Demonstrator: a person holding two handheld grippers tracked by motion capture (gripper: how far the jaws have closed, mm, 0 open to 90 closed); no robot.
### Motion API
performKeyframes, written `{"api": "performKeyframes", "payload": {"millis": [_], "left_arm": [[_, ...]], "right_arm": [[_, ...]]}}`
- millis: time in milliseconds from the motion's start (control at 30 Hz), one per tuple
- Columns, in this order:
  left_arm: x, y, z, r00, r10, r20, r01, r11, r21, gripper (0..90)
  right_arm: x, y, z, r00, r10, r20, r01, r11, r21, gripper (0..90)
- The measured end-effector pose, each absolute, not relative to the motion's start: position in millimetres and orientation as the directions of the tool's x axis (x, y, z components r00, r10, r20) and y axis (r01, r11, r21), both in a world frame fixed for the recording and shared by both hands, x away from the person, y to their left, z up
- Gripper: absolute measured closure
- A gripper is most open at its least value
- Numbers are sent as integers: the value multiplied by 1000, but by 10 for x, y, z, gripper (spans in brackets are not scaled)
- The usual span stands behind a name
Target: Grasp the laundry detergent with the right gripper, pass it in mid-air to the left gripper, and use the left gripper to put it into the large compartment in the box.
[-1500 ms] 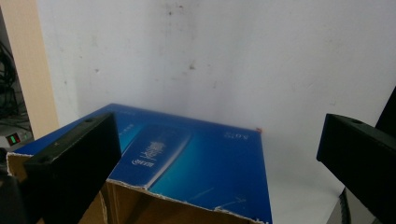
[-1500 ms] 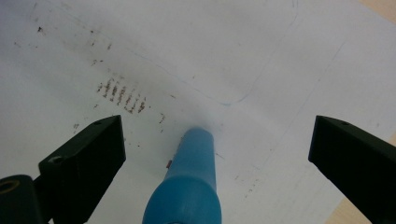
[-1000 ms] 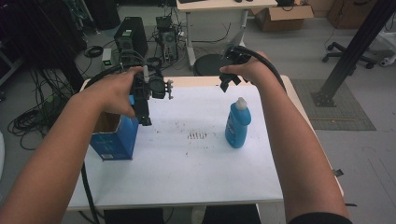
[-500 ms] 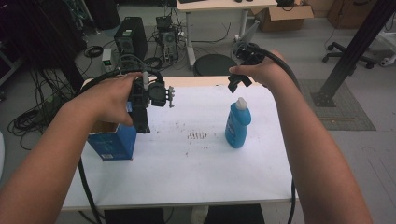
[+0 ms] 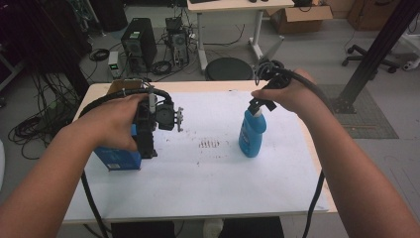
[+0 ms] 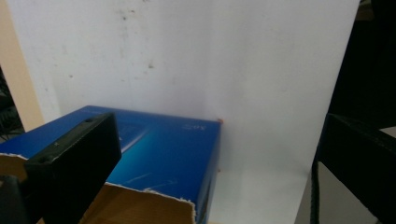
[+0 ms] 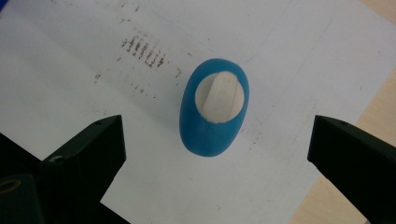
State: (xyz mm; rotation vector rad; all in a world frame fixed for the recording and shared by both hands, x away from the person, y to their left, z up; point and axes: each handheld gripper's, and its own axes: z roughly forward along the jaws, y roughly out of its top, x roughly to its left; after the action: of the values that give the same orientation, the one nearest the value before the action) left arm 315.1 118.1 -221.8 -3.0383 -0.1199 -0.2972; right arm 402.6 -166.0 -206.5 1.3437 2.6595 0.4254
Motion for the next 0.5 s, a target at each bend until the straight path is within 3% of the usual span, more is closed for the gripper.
{"api": "performKeyframes", "payload": {"millis": [167,500], "left_arm": [[3056,1217,-2261,982,46,182,63,-994,-85,2],[2953,1248,-2449,986,34,162,46,-996,-74,2]], "right_arm": [[3854,-1704,-2136,-608,793,-21,750,583,311,44],[3651,-1928,-2278,-590,806,31,765,547,341,44]]}}
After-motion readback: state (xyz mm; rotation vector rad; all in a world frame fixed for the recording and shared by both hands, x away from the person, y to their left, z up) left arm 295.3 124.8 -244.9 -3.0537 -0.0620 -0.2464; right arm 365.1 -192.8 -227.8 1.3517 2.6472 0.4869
